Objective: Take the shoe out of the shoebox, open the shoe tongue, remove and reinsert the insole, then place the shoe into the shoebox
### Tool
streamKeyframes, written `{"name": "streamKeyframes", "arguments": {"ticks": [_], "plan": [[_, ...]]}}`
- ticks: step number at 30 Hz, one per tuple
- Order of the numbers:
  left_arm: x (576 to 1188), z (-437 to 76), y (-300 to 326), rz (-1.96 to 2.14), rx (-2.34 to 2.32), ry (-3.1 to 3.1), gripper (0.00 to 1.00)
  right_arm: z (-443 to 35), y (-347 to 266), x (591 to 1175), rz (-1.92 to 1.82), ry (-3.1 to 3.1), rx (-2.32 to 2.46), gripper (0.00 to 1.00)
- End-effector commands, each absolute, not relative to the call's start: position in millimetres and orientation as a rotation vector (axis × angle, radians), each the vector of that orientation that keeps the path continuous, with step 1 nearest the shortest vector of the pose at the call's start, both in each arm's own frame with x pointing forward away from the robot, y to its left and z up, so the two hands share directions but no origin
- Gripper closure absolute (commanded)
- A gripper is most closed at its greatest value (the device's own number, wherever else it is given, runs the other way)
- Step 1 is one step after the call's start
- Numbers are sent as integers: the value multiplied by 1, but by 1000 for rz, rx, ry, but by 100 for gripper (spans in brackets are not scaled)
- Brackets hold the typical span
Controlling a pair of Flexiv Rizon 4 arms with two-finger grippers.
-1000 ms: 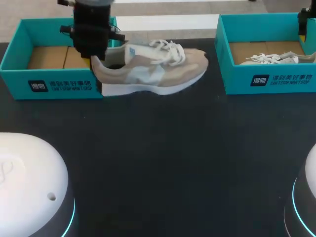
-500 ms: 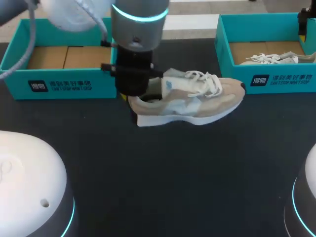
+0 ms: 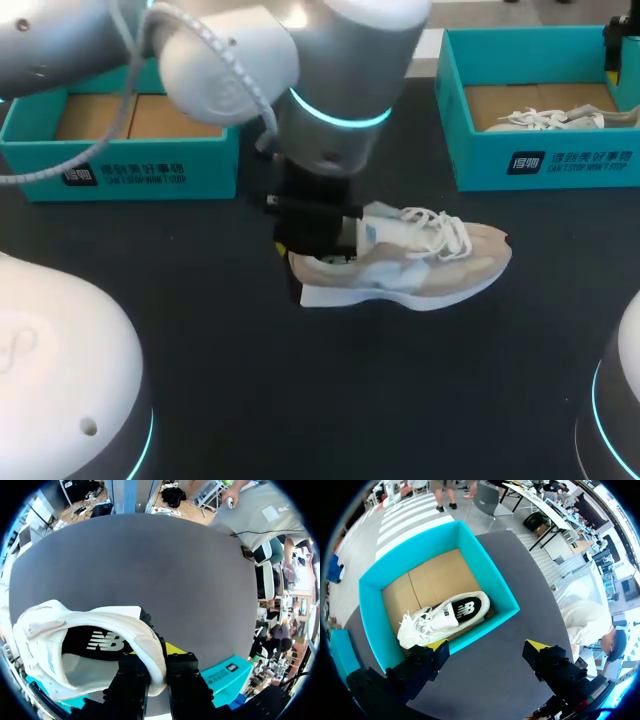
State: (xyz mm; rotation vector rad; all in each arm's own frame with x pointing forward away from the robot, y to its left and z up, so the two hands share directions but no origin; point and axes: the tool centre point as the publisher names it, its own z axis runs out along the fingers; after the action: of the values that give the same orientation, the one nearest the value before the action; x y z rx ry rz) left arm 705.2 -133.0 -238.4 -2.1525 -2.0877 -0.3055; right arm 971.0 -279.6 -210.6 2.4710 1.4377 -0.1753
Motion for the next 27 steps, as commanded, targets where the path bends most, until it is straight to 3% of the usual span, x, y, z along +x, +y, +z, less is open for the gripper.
{"name": "streamKeyframes", "arguments": {"ticks": [1,27], "plan": [[709,-263,-141,-322,-2128,-2053,100,-211,-280,972,-174,1438,2472,0],[699,-333,-113,-371,-2092,-2040,100,-211,-280,972,-174,1438,2472,0]]}}
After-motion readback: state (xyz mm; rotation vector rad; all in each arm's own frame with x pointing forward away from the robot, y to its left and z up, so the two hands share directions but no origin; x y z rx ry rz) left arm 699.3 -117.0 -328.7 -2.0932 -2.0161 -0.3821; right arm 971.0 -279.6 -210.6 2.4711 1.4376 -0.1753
